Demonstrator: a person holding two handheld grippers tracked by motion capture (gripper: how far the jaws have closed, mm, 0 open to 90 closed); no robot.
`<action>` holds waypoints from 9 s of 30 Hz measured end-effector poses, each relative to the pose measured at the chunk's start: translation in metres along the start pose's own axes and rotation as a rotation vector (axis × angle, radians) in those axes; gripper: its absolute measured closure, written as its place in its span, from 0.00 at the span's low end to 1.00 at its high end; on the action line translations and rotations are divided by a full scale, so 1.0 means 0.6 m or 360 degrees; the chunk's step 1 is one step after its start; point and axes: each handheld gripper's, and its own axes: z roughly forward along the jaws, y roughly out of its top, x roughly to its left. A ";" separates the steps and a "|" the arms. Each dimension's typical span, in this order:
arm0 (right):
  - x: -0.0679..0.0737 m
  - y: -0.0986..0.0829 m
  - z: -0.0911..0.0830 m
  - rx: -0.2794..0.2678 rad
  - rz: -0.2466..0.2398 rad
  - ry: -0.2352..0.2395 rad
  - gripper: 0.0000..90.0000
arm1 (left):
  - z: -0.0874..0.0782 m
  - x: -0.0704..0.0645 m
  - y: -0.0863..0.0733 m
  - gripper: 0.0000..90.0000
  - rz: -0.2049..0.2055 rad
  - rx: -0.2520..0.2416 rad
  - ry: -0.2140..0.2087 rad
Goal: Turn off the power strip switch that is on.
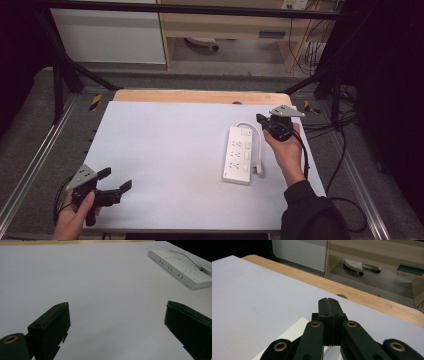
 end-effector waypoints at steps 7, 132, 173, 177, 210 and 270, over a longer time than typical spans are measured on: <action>0.006 -0.007 0.014 0.0069 -0.0022 0.0019 1.00 | 0.000 0.000 0.000 0.07 0.0000 0.0000 -0.0005; 0.050 -0.131 0.043 0.0265 0.0086 0.0117 1.00 | 0.001 -0.002 -0.001 0.07 0.0022 0.0015 -0.0008; 0.053 -0.135 0.044 0.0262 0.0053 0.0118 1.00 | 0.002 -0.003 -0.001 0.07 0.0026 0.0019 -0.0003; 0.053 -0.135 0.045 0.0263 0.0050 0.0115 1.00 | 0.002 -0.003 -0.001 0.07 0.0028 0.0020 -0.0004; 0.057 -0.136 0.047 0.0266 0.0060 0.0126 1.00 | 0.002 -0.003 -0.001 0.07 0.0030 0.0016 -0.0007; 0.047 -0.092 -0.055 0.0039 0.0128 0.0029 0.06 | 0.001 -0.003 -0.001 0.07 0.0028 0.0017 -0.0004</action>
